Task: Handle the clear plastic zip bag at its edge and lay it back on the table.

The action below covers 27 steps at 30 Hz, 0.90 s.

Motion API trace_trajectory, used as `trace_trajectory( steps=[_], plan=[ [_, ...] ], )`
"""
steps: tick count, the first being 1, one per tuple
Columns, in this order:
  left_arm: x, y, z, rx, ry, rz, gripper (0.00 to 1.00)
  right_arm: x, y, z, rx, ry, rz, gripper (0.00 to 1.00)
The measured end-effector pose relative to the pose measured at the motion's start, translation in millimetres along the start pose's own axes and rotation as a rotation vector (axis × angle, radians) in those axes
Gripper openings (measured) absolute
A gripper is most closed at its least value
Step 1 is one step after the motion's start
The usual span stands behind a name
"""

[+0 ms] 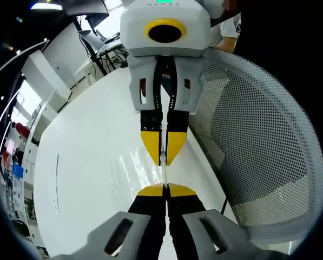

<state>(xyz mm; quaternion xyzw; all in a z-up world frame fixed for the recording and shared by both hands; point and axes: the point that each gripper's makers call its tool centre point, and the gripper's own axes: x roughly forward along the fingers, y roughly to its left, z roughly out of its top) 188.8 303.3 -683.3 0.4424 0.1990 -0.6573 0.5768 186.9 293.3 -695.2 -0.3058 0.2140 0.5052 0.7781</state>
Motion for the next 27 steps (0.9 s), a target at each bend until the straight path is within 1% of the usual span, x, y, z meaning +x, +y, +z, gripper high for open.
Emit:
trace_trajectory(
  steps=[17,27],
  plan=[
    [-2.5,-1.0,-3.6,-0.012,-0.005,0.002,0.0,1.0,0.6,0.0,0.013,-0.004,-0.002,0.0],
    [-3.3,-1.6,-2.3,-0.019,-0.009,0.001,0.0,-0.1,0.7,0.5,0.018,-0.009,-0.003,0.0]
  ],
)
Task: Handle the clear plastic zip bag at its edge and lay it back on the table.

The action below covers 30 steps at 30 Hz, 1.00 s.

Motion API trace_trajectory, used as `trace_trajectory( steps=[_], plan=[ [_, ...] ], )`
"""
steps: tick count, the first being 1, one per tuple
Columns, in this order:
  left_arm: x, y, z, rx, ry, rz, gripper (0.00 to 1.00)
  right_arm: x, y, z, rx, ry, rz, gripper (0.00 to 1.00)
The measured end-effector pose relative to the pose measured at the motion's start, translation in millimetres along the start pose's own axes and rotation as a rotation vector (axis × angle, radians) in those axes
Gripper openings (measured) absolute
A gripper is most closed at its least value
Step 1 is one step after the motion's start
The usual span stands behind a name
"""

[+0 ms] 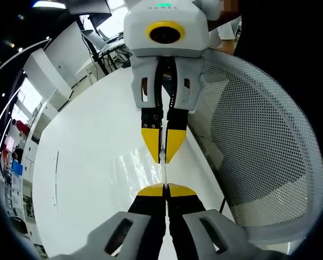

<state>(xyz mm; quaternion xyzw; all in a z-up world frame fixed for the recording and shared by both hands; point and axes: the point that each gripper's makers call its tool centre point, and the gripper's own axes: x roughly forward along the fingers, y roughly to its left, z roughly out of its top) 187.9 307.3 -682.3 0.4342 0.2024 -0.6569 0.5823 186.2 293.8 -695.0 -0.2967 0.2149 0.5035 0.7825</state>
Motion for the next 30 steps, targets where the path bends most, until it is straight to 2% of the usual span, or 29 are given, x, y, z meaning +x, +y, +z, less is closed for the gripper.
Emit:
trace_trajectory(
  steps=[30],
  plan=[
    [-4.2,-1.4,-6.9,-0.029,-0.013,0.0,0.0,-1.7,1.8,1.4,0.019,0.0,0.001,0.0]
  ],
)
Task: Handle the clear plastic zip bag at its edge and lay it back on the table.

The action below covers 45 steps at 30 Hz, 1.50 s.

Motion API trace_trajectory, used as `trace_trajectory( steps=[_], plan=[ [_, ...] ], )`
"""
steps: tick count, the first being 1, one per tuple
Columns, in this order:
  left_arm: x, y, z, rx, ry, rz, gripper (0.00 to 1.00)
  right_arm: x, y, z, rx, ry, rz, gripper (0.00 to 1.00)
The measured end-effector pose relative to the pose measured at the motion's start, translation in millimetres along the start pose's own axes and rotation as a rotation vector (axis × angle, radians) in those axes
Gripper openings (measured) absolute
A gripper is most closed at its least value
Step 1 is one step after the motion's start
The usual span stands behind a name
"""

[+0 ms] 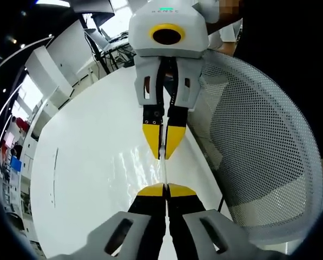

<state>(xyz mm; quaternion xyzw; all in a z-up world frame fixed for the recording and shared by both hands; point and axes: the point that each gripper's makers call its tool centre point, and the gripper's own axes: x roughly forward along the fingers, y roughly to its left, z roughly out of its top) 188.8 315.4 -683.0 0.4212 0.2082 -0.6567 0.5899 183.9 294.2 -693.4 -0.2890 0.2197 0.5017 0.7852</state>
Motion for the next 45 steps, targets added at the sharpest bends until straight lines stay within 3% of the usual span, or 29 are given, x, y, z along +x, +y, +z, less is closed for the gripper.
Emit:
trace_trajectory(
  steps=[45],
  plan=[
    [-6.0,-2.5,-3.1,-0.04,-0.016,0.012,0.0,-0.4,0.2,-2.8,0.015,-0.003,-0.006,0.0]
  ],
)
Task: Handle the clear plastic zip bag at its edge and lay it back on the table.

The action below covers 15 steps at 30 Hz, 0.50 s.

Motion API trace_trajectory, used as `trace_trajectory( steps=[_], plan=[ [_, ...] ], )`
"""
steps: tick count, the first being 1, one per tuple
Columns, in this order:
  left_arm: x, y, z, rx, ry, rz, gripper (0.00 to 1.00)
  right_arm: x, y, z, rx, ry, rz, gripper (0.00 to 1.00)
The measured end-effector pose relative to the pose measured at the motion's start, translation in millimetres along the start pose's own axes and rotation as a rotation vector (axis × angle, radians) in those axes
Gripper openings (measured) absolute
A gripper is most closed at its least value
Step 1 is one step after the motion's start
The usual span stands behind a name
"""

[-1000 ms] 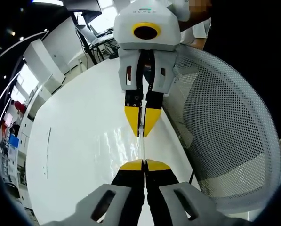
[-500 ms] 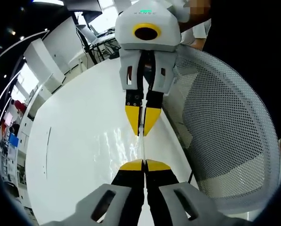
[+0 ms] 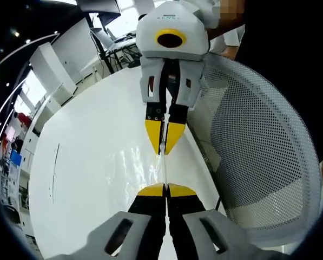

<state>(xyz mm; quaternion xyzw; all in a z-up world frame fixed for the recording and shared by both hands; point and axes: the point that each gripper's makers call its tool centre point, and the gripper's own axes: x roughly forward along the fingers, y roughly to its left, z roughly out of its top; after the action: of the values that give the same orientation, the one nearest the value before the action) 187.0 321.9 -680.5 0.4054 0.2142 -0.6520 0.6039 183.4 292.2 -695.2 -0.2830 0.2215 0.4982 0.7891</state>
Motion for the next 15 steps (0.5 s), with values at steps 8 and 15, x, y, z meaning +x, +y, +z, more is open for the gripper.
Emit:
trace_trajectory(
  steps=[8,15],
  plan=[
    [-0.6,-0.5,-1.1,-0.004,0.001,0.003,0.0,-0.5,0.0,-0.5,0.002,0.002,0.002,0.0],
    [-1.4,-0.9,-3.0,-0.009,0.003,0.005,0.0,-0.7,-0.9,-1.6,0.002,0.007,0.001,0.0]
  ],
)
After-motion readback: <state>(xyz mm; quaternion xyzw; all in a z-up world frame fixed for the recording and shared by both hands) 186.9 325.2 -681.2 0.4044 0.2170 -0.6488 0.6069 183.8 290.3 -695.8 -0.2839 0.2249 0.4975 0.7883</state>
